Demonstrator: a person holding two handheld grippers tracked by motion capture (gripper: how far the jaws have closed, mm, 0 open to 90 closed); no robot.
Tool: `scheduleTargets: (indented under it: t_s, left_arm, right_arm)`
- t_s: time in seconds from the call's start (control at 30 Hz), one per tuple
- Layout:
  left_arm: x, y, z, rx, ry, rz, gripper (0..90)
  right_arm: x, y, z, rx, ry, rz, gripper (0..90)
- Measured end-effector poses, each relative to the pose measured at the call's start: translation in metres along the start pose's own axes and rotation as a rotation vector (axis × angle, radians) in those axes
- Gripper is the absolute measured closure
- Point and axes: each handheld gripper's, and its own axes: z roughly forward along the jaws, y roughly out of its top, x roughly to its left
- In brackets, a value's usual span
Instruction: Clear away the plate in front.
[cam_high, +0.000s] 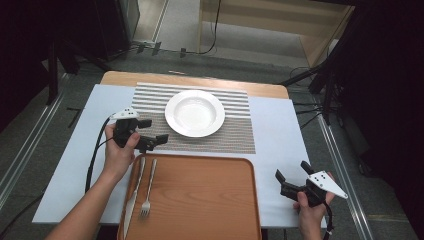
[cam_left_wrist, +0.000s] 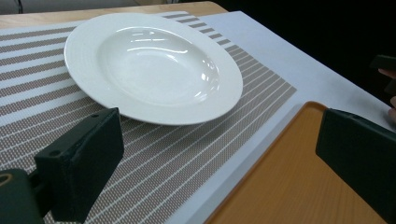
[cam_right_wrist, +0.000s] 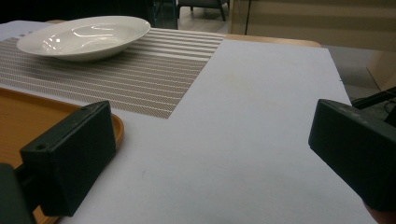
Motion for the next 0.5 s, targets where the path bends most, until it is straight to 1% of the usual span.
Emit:
scheduleTargets:
  t_s: [0.03,0.1,0.2,0.27,0.43,0.5]
  left_arm:
    - [0.000,0.000,0.000,0.000,0.000,0.000,0.0]
    - [0.004,0.006,0.005,0.003,0.010,-0.001,0.0]
    - [0.007,0.009,0.008,0.001,0.007,-0.009,0.0]
    - [0.010,0.013,0.012,0.003,0.012,-0.006,0.0]
    - [0.014,0.018,0.018,0.000,0.013,-0.012,0.0]
    - [0.019,0.021,0.025,0.006,0.018,-0.015,0.0]
  right_arm:
    - [0.000,0.000,0.000,0.000,0.000,-0.001,0.0]
    - [0.000,0.000,0.000,-0.004,0.002,-0.006,0.0]
    - [0.000,0.000,0.001,-0.005,0.003,-0.006,0.0]
    - [0.000,0.000,0.000,-0.007,0.007,-0.006,0.0]
    - [0.000,0.000,0.001,-0.007,0.008,-0.008,0.0]
    - [0.000,0.000,0.001,-0.007,0.008,-0.008,0.0]
